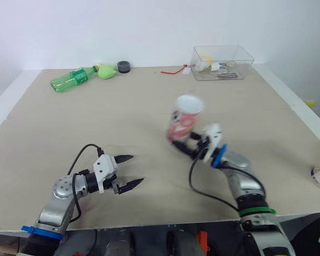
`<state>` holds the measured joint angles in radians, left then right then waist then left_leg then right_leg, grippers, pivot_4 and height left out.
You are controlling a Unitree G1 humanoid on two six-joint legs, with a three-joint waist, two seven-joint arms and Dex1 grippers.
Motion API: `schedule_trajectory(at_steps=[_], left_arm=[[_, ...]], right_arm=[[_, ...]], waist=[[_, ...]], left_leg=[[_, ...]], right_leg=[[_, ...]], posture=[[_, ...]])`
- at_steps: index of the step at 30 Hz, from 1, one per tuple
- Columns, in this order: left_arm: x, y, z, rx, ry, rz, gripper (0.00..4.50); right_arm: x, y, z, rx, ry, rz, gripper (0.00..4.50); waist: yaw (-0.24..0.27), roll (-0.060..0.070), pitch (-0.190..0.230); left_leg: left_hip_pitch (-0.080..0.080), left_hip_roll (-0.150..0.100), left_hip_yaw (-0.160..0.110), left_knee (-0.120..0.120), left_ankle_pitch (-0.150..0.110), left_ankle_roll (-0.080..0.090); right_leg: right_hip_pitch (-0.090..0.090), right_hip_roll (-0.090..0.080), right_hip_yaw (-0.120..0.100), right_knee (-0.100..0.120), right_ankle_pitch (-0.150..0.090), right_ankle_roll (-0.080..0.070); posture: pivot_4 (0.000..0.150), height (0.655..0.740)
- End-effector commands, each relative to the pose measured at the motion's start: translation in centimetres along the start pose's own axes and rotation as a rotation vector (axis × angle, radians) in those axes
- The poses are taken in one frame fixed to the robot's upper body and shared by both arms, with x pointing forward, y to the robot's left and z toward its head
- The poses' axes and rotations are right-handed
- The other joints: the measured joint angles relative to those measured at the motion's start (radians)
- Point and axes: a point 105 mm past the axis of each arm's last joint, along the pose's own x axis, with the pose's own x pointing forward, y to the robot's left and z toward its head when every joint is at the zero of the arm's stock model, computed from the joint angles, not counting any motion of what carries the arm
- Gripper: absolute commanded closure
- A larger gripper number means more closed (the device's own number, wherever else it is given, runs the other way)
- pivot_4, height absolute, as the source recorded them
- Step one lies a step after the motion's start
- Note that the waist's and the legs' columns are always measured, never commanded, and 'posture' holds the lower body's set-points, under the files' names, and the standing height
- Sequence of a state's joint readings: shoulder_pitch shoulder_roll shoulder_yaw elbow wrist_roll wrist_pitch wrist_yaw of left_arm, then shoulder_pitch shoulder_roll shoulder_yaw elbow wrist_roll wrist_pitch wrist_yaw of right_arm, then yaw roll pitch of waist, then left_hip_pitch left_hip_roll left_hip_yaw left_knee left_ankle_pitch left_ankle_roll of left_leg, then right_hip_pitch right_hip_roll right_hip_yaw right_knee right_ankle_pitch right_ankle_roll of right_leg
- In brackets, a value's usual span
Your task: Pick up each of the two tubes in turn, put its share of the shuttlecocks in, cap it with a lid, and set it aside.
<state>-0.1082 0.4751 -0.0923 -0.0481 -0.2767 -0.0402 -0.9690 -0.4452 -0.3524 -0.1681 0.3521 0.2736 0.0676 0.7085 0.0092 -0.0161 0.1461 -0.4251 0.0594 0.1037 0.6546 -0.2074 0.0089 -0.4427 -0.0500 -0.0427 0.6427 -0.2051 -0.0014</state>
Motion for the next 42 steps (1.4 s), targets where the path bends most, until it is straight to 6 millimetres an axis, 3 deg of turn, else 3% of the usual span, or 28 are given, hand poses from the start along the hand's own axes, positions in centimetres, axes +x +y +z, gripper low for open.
schedule_trajectory(at_steps=[1,7,14,23,26,33,42], left_arm=[[1.2,-0.3,0.8,0.01,-0.042,-0.022,0.0],[2.7,-1.4,1.4,-0.009,-0.087,-0.07,0.0],[3.4,-1.7,1.5,-0.007,-0.092,-0.098,0.0],[3.2,-1.7,1.3,-0.007,-0.08,-0.098,0.0],[3.3,-1.6,1.4,-0.006,-0.081,-0.1,0.0],[3.4,-1.4,1.3,-0.003,-0.075,-0.11,0.0],[3.5,0.4,0.6,-0.009,-0.047,-0.033,0.0]], right_arm=[[-4.6,-7.1,0.9,-0.043,-0.008,-0.422,1.43],[-10.6,-12.9,0.0,-0.084,0.046,-0.851,1.43],[-11.8,-13.8,-1.1,-0.052,0.065,-0.93,1.43],[-10.9,-12.5,-1.2,0.02,0.032,-0.863,1.43],[-11.1,-12.3,-1.5,0.055,0.023,-0.861,0.09],[-11.9,-11.4,-0.9,0.022,0.05,-0.806,0.03],[-12.8,-5.1,0.1,-0.032,0.125,-0.574,0.03]], waist=[[0.0,0.0,0.0],[-0.009,0.0,0.001],[-0.009,-0.001,0.001],[-0.009,-0.001,0.001],[-0.009,-0.001,0.001],[-0.007,-0.001,0.001],[-0.004,-0.001,0.001]], left_leg=[[0.0,-0.001,0.0,0.0,-0.001,0.0],[0.002,-0.005,0.002,-0.002,-0.004,0.003],[0.004,-0.003,0.0,-0.001,-0.003,0.003],[0.004,-0.004,0.0,-0.001,-0.003,0.003],[0.004,-0.003,0.0,-0.001,-0.003,0.003],[0.004,-0.002,0.0,-0.001,-0.003,0.003],[0.004,0.0,-0.001,-0.002,-0.004,0.003]], right_leg=[[0.0,0.0,0.001,0.0,-0.001,0.001],[0.0,0.001,0.005,0.0,-0.001,0.008],[0.002,0.005,0.007,0.0,-0.001,0.008],[0.002,0.004,0.008,0.0,0.0,0.009],[0.002,0.005,0.008,0.0,0.0,0.008],[0.002,0.006,0.007,0.0,-0.001,0.008],[0.002,0.005,0.007,0.0,-0.001,0.007]], posture=[[0.15,0.74],[0.15,0.74],[0.15,0.74],[0.15,0.74],[0.15,0.74],[0.15,0.74],[0.15,0.74]])
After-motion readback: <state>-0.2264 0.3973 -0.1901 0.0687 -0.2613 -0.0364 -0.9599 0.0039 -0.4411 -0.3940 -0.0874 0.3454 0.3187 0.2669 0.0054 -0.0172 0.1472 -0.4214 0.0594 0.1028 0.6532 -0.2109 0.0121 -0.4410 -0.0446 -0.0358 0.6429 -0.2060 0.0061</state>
